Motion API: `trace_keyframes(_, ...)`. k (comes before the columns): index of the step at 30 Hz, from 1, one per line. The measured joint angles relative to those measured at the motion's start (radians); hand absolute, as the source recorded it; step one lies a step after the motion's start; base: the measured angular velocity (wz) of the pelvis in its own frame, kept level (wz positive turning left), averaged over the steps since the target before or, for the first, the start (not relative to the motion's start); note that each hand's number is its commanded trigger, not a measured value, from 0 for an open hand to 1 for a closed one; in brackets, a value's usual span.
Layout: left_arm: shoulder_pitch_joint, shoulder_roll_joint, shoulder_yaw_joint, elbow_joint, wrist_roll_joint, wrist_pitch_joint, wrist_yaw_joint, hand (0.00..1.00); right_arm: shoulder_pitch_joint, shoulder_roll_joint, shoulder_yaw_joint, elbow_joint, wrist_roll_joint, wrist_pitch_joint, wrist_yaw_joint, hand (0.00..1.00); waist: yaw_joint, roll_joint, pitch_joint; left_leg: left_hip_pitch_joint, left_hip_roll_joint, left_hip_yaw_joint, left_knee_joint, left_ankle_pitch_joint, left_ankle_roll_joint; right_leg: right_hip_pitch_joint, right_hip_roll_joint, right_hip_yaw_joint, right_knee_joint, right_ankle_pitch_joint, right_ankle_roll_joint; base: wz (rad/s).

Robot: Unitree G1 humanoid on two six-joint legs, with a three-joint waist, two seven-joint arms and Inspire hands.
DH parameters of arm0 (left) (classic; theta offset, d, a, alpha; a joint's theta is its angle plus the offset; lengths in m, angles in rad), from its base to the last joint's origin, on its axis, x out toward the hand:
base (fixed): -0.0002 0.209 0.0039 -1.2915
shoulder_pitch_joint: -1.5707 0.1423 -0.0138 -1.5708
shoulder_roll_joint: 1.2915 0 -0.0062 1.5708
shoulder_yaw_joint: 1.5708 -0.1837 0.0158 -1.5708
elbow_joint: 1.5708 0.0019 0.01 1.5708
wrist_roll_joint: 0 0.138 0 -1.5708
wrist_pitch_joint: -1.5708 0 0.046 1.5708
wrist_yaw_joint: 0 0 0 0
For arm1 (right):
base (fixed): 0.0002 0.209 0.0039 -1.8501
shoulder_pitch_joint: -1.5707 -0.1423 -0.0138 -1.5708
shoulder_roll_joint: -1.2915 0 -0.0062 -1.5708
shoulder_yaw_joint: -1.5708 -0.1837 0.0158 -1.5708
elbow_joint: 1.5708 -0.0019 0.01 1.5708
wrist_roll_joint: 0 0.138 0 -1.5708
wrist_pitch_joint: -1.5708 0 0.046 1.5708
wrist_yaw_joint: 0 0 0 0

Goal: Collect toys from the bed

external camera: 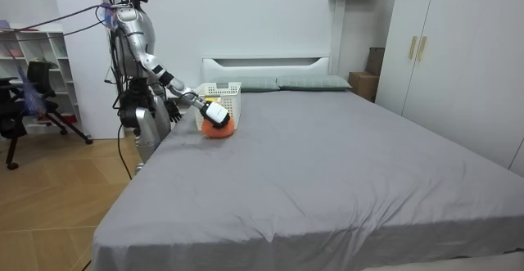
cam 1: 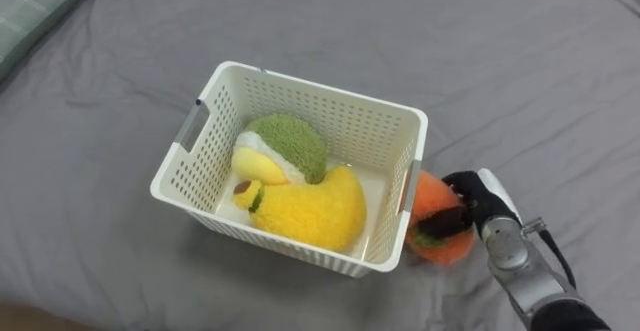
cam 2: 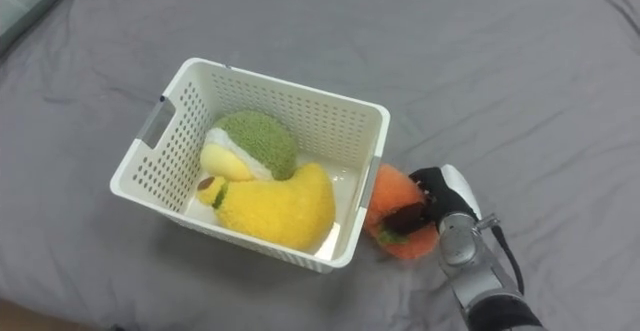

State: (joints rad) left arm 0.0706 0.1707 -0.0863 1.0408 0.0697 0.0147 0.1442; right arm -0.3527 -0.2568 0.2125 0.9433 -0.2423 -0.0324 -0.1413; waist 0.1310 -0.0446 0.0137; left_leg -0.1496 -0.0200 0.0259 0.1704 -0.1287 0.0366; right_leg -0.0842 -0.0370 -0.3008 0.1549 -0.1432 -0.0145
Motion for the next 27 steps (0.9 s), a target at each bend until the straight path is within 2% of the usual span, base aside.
trace_keyframes(3,0.01,0.003,0.01,0.001,0.0,0.0,0.0,0.0,0.017,-0.004,-0.013,-0.072,-0.002,-0.001,-0.01,1.0,-0.021,-0.006,-0.0051,0.01,0.0,0.005,0.0,0.001,0.0,0.008,0.0,0.003,0.0,0.0,0.0,-0.02)
trace_keyframes(7,0.039,0.003,0.044,0.0,-0.001,0.0,0.001,0.0,0.111,-0.008,-0.079,-0.193,0.057,-0.011,-0.045,1.0,-0.028,-0.017,-0.0131,0.045,0.001,0.022,-0.007,0.0,0.0,0.038,0.0,0.018,-0.004,0.0,0.0,-0.09)
trace_keyframes(11,0.054,0.003,0.068,0.0,-0.001,0.0,0.005,0.0,0.201,-0.015,-0.088,-0.296,0.107,-0.011,-0.053,1.0,-0.05,-0.022,-0.0139,0.063,0.003,0.04,-0.013,0.0,0.001,0.045,0.003,0.039,-0.004,-0.001,0.001,-0.14)
trace_keyframes(12,0.06,0.0,0.083,0.001,-0.001,0.001,0.005,0.0,0.226,-0.015,-0.102,-0.319,0.11,-0.011,-0.051,1.0,-0.052,-0.022,-0.0137,0.073,0.006,0.054,-0.019,0.0,0.001,0.047,0.005,0.055,-0.003,0.0,0.0,-0.25)
trace_keyframes(16,0.091,0.0,0.116,-0.001,-0.001,0.0,0.006,0.0,0.281,-0.023,-0.171,-0.394,0.123,-0.01,-0.055,1.0,-0.089,-0.022,-0.0136,0.087,0.007,0.061,-0.024,0.0,0.001,0.053,0.006,0.065,-0.001,0.0,0.0,-0.11)
trace_keyframes(21,0.11,0.0,0.128,-0.003,0.002,0.011,0.007,0.0,0.317,-0.029,-0.225,-0.537,0.123,-0.009,-0.075,1.0,-0.11,-0.022,-0.0135,0.112,0.008,0.077,-0.036,0.0,0.001,0.068,0.008,0.079,-0.004,0.0,0.0,-0.09)
trace_keyframes(27,0.121,-0.001,0.132,-0.01,0.002,0.021,0.003,0.0,0.317,-0.029,-0.258,-0.645,0.112,-0.009,-0.074,1.0,-0.11,-0.021,-0.0125,0.141,0.007,0.075,-0.041,-0.004,0.001,0.093,0.008,0.082,-0.006,-0.003,0.003,0.0)
